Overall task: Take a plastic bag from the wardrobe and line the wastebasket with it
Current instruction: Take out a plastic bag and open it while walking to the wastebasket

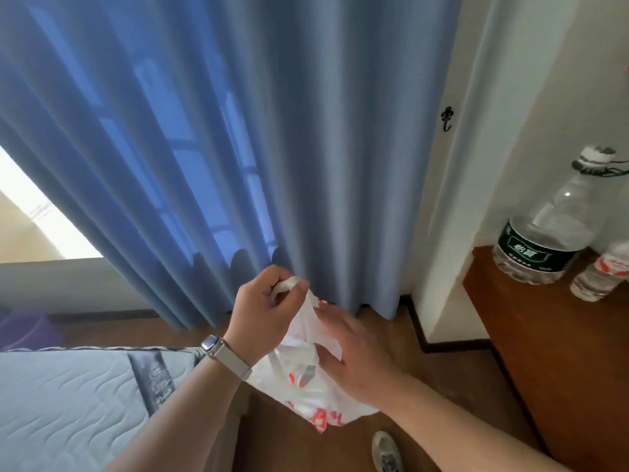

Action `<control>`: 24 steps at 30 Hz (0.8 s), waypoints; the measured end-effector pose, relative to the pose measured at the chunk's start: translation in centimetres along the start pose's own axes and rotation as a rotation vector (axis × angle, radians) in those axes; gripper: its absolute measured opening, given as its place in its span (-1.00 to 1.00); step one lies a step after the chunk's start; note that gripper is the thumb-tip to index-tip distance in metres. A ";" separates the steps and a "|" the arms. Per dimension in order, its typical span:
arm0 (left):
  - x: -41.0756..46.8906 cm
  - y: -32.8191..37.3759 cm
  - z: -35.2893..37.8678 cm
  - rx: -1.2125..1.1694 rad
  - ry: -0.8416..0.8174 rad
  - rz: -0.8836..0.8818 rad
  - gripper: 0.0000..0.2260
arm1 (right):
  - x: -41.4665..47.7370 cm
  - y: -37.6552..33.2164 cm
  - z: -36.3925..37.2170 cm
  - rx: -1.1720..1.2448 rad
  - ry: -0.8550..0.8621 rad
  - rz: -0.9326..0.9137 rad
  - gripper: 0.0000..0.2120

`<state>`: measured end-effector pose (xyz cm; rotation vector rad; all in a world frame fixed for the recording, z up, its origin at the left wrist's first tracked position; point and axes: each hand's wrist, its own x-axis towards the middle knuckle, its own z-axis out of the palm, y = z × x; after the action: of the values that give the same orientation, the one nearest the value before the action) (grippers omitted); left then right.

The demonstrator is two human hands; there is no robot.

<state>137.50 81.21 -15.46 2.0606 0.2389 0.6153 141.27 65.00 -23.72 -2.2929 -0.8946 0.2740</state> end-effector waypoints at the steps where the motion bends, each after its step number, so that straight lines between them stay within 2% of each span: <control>1: 1.4 -0.4 0.4 0.019 0.026 -0.026 -0.84 | 1.7 0.5 -0.6 -0.009 -0.014 -0.018 -0.43; 5: 6.6 -0.9 1.5 0.100 0.096 -0.062 -0.84 | 8.2 2.1 -3.7 -0.039 -0.104 -0.117 -0.47; 9: 10.6 -1.2 1.8 0.198 0.214 -0.081 -0.82 | 14.4 3.2 -5.5 0.049 -0.233 -0.213 -0.44; 13: 13.1 -2.1 1.0 0.247 0.307 -0.118 -0.82 | 19.5 3.6 -4.3 0.119 -0.290 -0.289 -0.33; 17: 15.0 -3.5 -0.7 0.241 0.381 -0.142 -0.82 | 23.3 2.9 -3.1 0.149 -0.307 -0.341 -0.49; 24: 18.9 -8.7 -4.6 0.262 0.475 -0.150 -0.71 | 31.0 0.3 0.6 0.120 -0.358 -0.382 -0.49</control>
<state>151.86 96.88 -14.50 2.0900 0.7770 1.0180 164.31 85.77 -23.12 -1.9430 -1.4301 0.5613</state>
